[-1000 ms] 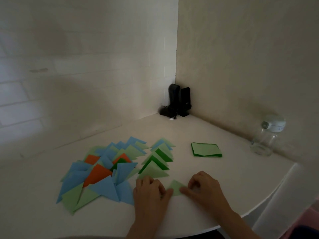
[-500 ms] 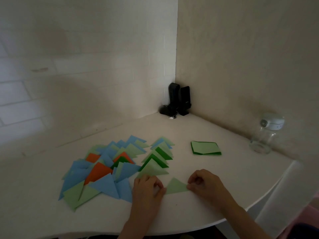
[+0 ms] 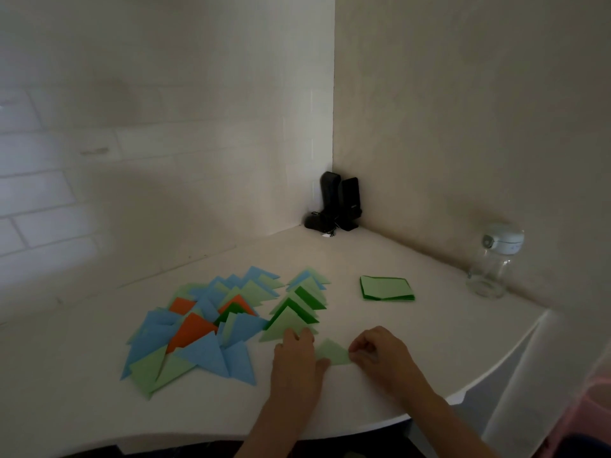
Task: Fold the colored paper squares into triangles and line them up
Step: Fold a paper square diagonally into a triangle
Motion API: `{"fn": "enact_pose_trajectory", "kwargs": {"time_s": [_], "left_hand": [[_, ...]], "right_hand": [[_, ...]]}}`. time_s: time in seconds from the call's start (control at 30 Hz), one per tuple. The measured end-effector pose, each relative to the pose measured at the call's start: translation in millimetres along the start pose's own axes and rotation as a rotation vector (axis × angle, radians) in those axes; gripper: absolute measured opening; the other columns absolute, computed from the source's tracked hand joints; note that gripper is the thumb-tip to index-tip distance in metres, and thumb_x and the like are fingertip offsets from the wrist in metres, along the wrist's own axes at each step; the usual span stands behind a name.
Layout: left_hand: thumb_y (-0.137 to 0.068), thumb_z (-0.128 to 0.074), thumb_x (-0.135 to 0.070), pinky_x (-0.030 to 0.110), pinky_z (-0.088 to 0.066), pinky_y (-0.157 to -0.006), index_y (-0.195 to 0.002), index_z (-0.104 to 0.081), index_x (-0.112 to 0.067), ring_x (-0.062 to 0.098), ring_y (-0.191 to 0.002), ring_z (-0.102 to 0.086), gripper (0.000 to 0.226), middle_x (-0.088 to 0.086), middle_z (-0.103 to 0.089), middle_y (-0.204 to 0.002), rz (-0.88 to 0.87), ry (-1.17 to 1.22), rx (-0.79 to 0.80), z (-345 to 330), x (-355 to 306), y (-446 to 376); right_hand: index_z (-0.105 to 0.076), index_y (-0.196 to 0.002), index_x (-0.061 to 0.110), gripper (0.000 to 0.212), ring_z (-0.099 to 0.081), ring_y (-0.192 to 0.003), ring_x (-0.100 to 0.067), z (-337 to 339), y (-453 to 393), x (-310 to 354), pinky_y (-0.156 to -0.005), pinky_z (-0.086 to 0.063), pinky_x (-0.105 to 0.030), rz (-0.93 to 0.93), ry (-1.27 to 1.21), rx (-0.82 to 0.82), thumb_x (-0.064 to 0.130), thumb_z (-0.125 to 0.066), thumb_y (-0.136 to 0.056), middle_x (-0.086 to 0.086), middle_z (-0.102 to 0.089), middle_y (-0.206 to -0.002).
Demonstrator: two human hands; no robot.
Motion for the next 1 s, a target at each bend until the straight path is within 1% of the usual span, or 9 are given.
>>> {"fn": "enact_pose_trajectory", "kwargs": {"time_s": [0.1, 0.23, 0.33, 0.4, 0.5, 0.57, 0.7, 0.87, 1.0], "left_hand": [[-0.088, -0.061, -0.033, 0.024, -0.039, -0.085, -0.124, -0.043, -0.017, 0.018, -0.104, -0.052, 0.044, 0.003, -0.045, -0.12, 0.021, 0.048, 0.027, -2, -1, -6], [-0.087, -0.061, -0.021, 0.018, -0.037, -0.075, -0.115, -0.052, -0.019, 0.012, -0.098, -0.053, 0.03, -0.001, -0.057, -0.108, -0.007, 0.181, 0.032, -5, 0, -9], [-0.088, -0.058, -0.019, 0.019, -0.03, -0.066, -0.107, -0.055, -0.02, 0.01, -0.085, -0.049, 0.019, -0.008, -0.054, -0.092, -0.085, 0.225, -0.014, -7, 0, -7], [-0.089, -0.057, -0.02, 0.02, -0.029, -0.066, -0.103, -0.057, -0.019, 0.01, -0.082, -0.048, 0.014, -0.01, -0.052, -0.089, -0.129, 0.253, -0.059, -6, 4, -6], [-0.089, -0.059, -0.019, 0.016, -0.031, -0.063, -0.096, -0.056, -0.021, 0.009, -0.081, -0.05, 0.008, -0.011, -0.052, -0.085, -0.138, 0.299, -0.129, 1, 12, -10], [-0.088, -0.062, -0.019, 0.014, -0.035, -0.062, -0.09, -0.055, -0.023, 0.005, -0.076, -0.051, 0.008, -0.013, -0.052, -0.079, -0.125, 0.33, -0.188, 10, 20, -15], [-0.087, -0.065, -0.019, 0.02, -0.035, -0.055, -0.083, -0.052, -0.022, 0.006, -0.065, -0.051, 0.013, -0.012, -0.05, -0.067, -0.083, 0.335, -0.323, 24, 41, -27], [-0.084, -0.067, -0.024, 0.036, -0.046, -0.058, -0.081, -0.052, -0.024, 0.012, -0.068, -0.052, 0.016, -0.009, -0.054, -0.07, -0.036, 0.222, -0.379, 29, 65, -36], [-0.082, -0.069, -0.023, 0.034, -0.045, -0.057, -0.078, -0.051, -0.025, 0.013, -0.068, -0.047, 0.019, -0.01, -0.051, -0.073, -0.048, 0.125, -0.39, 24, 68, -41]], "right_hand": [[-0.048, -0.069, 0.046, 0.03, -0.053, -0.081, -0.003, 0, 0, 0, -0.084, -0.045, -0.03, -0.011, 0.0, -0.005, 0.027, -0.068, -0.08, 0.014, -0.051, -0.083], [-0.064, -0.09, 0.034, 0.009, -0.056, -0.09, -0.009, -3, -1, -3, -0.086, -0.045, -0.031, -0.014, 0.002, -0.025, 0.03, -0.065, -0.082, 0.014, -0.05, -0.086], [-0.069, -0.099, 0.027, 0.031, -0.059, -0.09, -0.013, -7, 3, -8, -0.081, -0.047, -0.035, 0.007, 0.032, -0.089, 0.046, -0.054, -0.08, 0.011, -0.052, -0.092], [-0.07, -0.094, 0.03, 0.039, -0.058, -0.088, -0.012, -10, 5, -10, -0.075, -0.046, -0.034, 0.042, 0.045, -0.153, 0.055, -0.046, -0.078, 0.012, -0.052, -0.092], [-0.062, -0.083, 0.037, 0.013, -0.048, -0.094, -0.007, -12, 2, 0, -0.078, -0.031, -0.029, 0.009, 0.087, -0.136, 0.049, -0.058, -0.084, 0.017, -0.047, -0.096], [-0.054, -0.078, 0.04, 0.013, -0.041, -0.093, -0.003, -13, -5, 9, -0.078, -0.027, -0.028, -0.01, 0.076, -0.136, 0.051, -0.058, -0.085, 0.018, -0.045, -0.097], [-0.053, -0.075, 0.039, 0.018, -0.039, -0.091, -0.001, -21, -22, 31, -0.078, -0.025, -0.028, 0.012, 0.044, -0.19, 0.055, -0.059, -0.082, 0.019, -0.046, -0.096], [-0.056, -0.076, 0.037, 0.02, -0.04, -0.093, -0.002, -33, -42, 43, -0.08, -0.025, -0.027, 0.005, 0.048, -0.203, 0.056, -0.06, -0.081, 0.018, -0.046, -0.096], [-0.061, -0.08, 0.034, 0.022, -0.043, -0.099, -0.005, -39, -49, 42, -0.081, -0.025, -0.028, -0.05, 0.103, -0.162, 0.056, -0.057, -0.082, 0.017, -0.048, -0.1]]}}
Point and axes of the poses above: each hand's wrist, its own y-axis away from the middle knuckle, its own z-axis out of the back of the hand, x = y × z, the point moved 3 cm from there along -y, towards the middle knuckle
